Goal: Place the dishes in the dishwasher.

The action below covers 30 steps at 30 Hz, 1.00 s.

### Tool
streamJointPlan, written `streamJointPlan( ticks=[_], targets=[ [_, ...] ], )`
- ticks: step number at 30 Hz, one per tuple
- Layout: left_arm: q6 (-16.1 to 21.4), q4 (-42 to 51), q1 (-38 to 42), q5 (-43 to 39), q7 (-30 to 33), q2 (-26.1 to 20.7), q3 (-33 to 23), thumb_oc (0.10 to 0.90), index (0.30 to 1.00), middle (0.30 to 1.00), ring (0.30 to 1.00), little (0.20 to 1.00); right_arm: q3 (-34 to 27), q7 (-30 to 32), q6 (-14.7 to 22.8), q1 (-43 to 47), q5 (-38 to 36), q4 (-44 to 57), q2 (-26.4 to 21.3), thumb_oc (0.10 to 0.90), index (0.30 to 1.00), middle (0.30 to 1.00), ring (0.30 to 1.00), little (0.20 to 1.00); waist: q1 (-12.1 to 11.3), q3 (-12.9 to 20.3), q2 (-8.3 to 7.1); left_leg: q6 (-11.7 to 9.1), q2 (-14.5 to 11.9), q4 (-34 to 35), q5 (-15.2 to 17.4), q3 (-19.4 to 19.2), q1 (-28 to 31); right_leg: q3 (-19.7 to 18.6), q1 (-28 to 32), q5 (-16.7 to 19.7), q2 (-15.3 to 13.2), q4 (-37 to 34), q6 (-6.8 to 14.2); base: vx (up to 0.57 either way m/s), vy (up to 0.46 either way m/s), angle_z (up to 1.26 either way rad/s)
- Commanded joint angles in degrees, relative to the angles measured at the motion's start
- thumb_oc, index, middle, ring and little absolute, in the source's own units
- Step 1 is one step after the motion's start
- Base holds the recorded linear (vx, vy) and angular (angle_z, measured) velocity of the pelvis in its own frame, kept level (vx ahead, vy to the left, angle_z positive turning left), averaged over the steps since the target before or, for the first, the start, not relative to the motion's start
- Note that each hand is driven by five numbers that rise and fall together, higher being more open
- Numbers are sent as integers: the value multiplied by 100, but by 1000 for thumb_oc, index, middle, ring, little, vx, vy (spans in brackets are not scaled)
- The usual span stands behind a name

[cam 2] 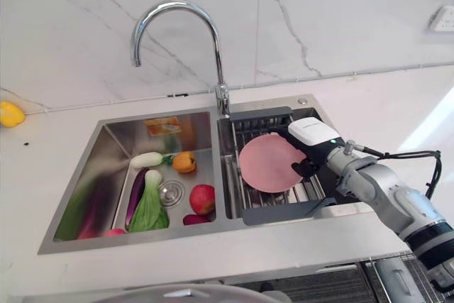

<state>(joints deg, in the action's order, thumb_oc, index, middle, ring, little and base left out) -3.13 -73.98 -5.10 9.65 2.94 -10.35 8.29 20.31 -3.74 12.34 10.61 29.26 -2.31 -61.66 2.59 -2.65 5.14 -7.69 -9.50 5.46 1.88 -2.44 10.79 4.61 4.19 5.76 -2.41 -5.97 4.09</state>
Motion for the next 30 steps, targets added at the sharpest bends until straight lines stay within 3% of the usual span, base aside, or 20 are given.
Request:
streamJointPlan(
  ticks=[1,13,25,30],
  targets=[
    [192,-467,528,-21,-82,11,393,800,900,900,900,900,-55,424,70,791,47,57,-255,800,900,900,900,900,-140,206,-295,217,140,-46,340,-23,-150,352,53,-761,-659,97,585,0,0,0],
    [199,-489,524,41,-152,23,297,800,900,900,900,900,-640,358,177,137,34,699,-508,800,900,900,900,900,-57,220,-313,217,152,-46,374,-50,-115,350,75,-769,-675,97,601,0,0,0],
    [189,-446,632,89,-199,22,222,800,900,900,900,900,-1309,324,229,-610,-87,1303,-421,800,900,900,900,900,71,201,-312,230,155,-46,412,-140,-63,254,61,-751,-688,97,617,0,0,0],
    [189,-446,632,89,-199,22,223,800,900,900,900,900,-1314,323,229,-616,-87,1305,-421,800,900,900,900,900,69,201,-312,230,155,-46,412,-141,-63,254,60,-751,-688,97,617,0,0,0]
  ],
)
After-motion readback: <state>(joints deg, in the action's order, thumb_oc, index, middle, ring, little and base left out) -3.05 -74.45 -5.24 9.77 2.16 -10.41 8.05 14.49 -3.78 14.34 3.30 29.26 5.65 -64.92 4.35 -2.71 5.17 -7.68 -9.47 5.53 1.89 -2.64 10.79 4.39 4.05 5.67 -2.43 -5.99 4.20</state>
